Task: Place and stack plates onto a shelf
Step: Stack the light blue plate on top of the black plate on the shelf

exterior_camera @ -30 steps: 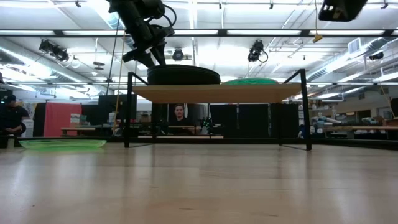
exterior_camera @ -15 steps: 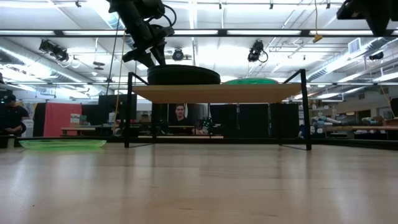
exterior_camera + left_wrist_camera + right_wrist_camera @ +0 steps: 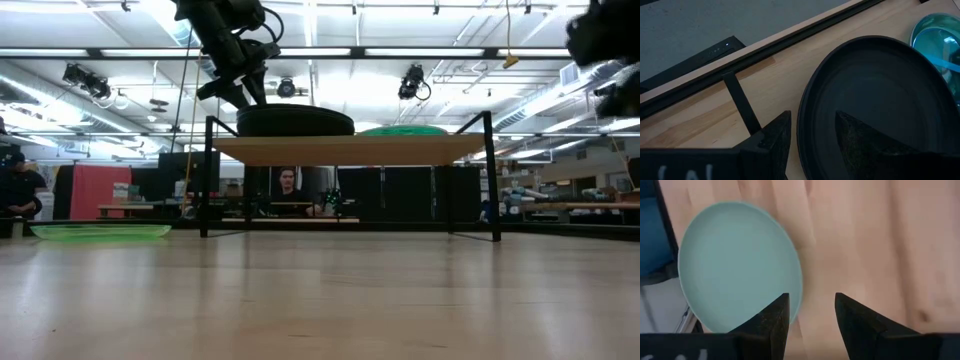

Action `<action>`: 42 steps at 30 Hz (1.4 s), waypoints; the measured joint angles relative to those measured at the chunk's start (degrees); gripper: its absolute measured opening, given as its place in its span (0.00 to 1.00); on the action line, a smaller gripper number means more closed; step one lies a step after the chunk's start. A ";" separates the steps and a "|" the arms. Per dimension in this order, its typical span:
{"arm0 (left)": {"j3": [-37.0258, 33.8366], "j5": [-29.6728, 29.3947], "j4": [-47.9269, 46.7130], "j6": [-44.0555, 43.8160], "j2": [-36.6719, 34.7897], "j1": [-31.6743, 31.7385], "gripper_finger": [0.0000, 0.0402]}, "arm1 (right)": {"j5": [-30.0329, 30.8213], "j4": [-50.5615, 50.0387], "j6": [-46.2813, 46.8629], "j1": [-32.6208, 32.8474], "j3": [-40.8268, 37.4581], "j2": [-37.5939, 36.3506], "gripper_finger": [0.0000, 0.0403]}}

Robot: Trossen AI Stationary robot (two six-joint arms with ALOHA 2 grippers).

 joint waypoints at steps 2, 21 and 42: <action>0.00 0.00 0.00 0.00 0.00 0.00 0.40 | -2.32 4.76 0.03 0.00 -4.06 -1.05 0.41; -0.01 0.00 0.00 -0.01 0.00 0.00 0.40 | -8.46 31.67 6.74 0.04 -20.62 0.33 0.41; -0.02 0.00 0.02 -0.01 0.00 0.02 0.40 | -5.28 30.22 6.38 0.04 -20.62 1.65 0.40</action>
